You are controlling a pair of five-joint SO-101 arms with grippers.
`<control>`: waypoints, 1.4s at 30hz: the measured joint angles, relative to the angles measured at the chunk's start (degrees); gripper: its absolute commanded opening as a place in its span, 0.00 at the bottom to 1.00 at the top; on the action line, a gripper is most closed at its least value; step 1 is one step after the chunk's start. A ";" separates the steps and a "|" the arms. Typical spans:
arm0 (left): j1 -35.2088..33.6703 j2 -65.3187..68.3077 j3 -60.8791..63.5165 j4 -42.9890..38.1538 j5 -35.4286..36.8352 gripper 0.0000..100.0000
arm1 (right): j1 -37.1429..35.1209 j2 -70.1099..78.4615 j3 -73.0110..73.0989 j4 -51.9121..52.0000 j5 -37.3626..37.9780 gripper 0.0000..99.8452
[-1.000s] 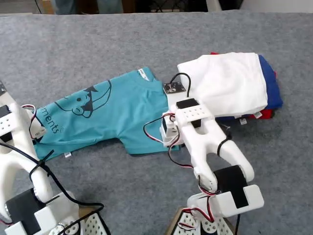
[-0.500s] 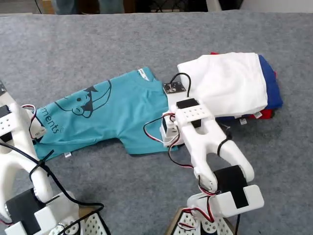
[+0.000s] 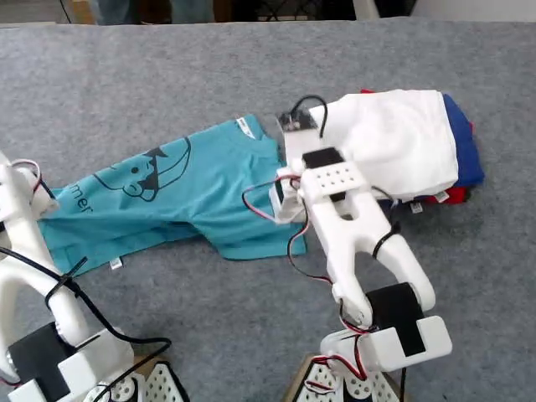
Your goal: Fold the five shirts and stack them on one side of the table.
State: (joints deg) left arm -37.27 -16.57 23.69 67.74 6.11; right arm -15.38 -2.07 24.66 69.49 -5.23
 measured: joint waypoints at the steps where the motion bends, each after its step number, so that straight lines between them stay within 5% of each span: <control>1: 0.00 0.00 -1.14 0.00 0.00 0.03 | 0.00 0.18 -1.93 0.35 0.00 0.01; 6: 0.97 0.26 -8.79 -3.25 0.00 0.03 | 1.05 0.35 -12.40 1.14 0.00 0.01; 15: 5.36 8.53 -29.01 -24.97 0.97 0.03 | 2.02 11.69 -44.04 -11.52 0.00 0.01; 21: 5.36 21.63 -44.84 -17.14 1.14 0.03 | 2.02 27.96 -68.40 -16.26 0.00 0.01; 27: 5.19 29.01 -47.74 -4.75 1.14 0.03 | 2.02 45.45 -87.03 -11.08 0.00 0.01; 32: 3.16 29.89 -48.70 -4.92 1.14 0.03 | 1.58 56.00 -101.63 -11.25 3.25 0.01; 42: 2.11 18.11 -62.33 3.43 1.14 0.03 | -0.44 47.82 -116.48 -7.56 6.86 0.01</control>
State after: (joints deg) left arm -35.16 1.54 -38.64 71.16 7.25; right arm -15.82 45.76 -91.82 61.93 1.63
